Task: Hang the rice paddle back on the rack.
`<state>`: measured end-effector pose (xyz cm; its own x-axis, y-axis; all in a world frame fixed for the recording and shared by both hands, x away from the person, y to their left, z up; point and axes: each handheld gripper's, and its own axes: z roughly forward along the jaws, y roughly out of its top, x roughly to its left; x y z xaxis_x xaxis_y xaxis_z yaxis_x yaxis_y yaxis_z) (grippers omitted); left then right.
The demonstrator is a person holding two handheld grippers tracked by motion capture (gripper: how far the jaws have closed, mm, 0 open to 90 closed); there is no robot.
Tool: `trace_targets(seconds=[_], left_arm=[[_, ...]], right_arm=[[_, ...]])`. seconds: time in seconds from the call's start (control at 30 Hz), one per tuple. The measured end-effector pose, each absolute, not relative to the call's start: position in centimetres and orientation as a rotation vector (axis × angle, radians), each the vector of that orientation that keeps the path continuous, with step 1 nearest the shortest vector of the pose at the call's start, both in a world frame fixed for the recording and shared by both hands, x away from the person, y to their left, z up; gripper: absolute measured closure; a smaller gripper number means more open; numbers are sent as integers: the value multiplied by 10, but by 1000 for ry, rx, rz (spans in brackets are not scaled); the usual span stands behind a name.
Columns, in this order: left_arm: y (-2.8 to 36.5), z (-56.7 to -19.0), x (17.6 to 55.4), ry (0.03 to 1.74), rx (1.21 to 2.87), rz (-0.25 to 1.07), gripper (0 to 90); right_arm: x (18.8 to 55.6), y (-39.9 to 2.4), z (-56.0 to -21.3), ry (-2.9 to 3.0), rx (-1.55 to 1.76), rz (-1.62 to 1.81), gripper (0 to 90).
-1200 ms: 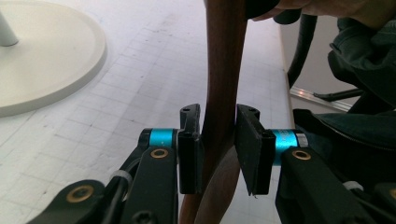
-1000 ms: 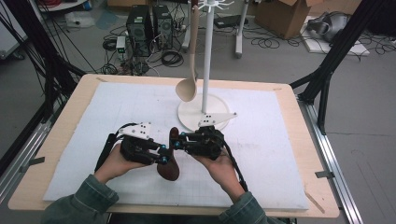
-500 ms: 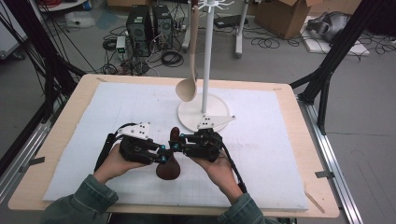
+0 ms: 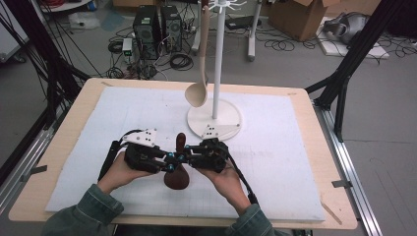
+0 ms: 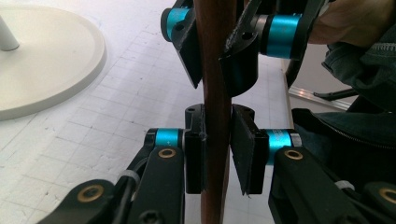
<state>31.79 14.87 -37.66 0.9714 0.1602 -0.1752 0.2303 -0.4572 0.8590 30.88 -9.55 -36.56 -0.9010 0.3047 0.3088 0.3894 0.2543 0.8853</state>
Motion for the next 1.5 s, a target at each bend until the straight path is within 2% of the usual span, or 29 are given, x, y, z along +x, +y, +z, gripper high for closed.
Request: trace_targets(seconds=[0.33, 0.77, 1.1, 1.5], left_arm=[[158, -376, 315, 301, 2042, -55, 660], [182, -383, 315, 401, 2047, 58, 560], [204, -385, 315, 495, 2022, 157, 445], [220, -388, 317, 575, 2002, 209, 337]], right_arm=[[309, -97, -364, -2439, -651, -1743, 766], [312, -112, -355, -2474, -664, -1759, 767], [320, -120, -347, -2497, -672, -1740, 767], [332, -135, -337, -2505, -703, -1735, 767]])
